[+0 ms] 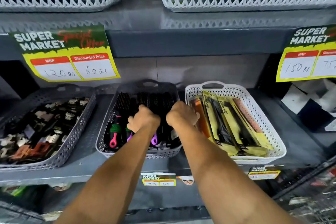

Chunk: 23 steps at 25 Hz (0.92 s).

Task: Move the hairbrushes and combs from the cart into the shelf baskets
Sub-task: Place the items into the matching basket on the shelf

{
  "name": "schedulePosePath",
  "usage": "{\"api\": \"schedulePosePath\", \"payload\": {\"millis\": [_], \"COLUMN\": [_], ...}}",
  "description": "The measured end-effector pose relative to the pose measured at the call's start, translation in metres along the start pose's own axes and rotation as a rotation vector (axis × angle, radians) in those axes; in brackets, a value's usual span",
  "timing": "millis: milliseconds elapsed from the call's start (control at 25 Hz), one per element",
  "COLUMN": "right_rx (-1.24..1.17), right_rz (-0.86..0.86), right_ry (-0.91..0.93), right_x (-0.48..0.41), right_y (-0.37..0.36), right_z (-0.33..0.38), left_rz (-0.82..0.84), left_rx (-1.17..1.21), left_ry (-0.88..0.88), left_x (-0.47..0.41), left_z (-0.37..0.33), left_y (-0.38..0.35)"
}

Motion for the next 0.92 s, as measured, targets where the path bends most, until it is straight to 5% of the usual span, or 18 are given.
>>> {"api": "schedulePosePath", "payload": {"millis": [760, 920], "right_rx": [0.158, 0.121], "right_rz": [-0.127, -0.206], "right_ry": [0.144, 0.218], "right_x": [0.018, 0.030], "right_y": [-0.007, 0.015], "right_z": [-0.001, 0.006], "left_rz": [-0.082, -0.226], "left_rx": [-0.096, -0.031], "left_ry": [-0.144, -0.195], "left_x": [0.008, 0.024], "left_z": [0.019, 0.029], "left_y": [0.011, 0.041]}}
Point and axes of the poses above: each hand's wrist, its own x-axis away from the middle knuckle, its own y-axis out of the back of the hand, z = x × y, the point moved 1 cm from there along -x, towards the middle knuckle, and after that the axes turned 4 degrees about z, right-handed, at the moved point
